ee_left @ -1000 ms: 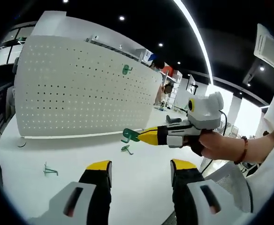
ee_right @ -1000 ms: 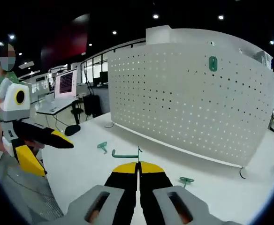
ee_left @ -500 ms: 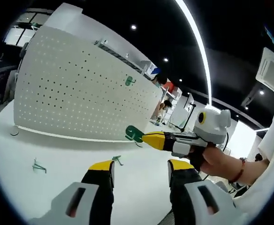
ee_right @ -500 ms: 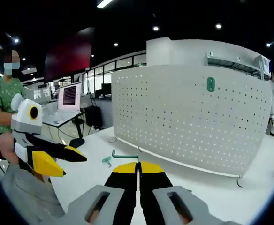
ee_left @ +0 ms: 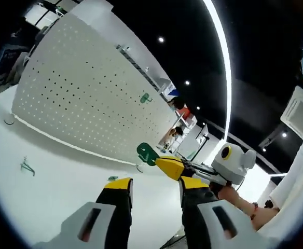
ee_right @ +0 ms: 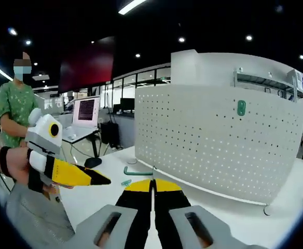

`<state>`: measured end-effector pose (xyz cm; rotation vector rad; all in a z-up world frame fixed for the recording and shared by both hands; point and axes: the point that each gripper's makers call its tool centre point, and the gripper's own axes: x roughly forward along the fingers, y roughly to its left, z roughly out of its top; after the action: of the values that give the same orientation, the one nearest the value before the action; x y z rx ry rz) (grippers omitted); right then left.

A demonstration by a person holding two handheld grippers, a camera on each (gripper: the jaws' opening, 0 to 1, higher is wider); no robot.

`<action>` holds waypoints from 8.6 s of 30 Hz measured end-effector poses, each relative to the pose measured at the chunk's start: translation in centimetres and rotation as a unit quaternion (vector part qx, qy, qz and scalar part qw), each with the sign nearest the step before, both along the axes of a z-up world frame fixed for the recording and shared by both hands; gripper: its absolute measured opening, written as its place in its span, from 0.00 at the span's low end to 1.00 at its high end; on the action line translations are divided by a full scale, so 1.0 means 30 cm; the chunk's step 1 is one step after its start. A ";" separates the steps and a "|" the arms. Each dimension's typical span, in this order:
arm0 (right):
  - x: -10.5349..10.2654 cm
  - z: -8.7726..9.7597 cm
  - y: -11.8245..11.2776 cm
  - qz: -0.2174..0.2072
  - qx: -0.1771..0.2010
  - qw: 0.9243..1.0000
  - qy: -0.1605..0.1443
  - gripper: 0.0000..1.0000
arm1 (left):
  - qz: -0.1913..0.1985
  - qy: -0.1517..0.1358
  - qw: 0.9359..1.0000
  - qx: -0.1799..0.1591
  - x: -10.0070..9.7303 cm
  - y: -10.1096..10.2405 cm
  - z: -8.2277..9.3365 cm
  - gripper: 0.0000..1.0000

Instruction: Insert the hook assembly into the mounting plate slot until the hook locks in place.

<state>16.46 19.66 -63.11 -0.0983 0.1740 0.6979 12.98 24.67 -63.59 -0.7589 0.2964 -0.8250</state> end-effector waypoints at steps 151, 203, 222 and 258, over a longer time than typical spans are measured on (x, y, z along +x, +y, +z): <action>-0.147 0.032 -0.036 0.038 -0.009 0.997 -0.071 0.15 | 0.027 -0.043 0.996 0.068 0.008 -0.063 0.068 0.03; -0.153 -0.100 -0.361 -0.090 0.009 0.996 0.024 0.59 | 0.097 -0.147 0.950 0.256 0.217 -0.181 0.160 0.03; -0.156 -0.116 -0.412 -0.105 0.010 0.994 0.026 0.59 | 0.123 -0.149 0.939 0.284 0.279 -0.209 0.188 0.03; -0.167 -0.151 -0.484 -0.097 0.012 0.994 0.044 0.59 | 0.172 -0.161 0.911 0.340 0.427 -0.269 0.243 0.03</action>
<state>11.45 5.13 -67.63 -0.0260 0.2562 0.5102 25.80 16.59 -56.30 -0.0074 0.1282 -0.4462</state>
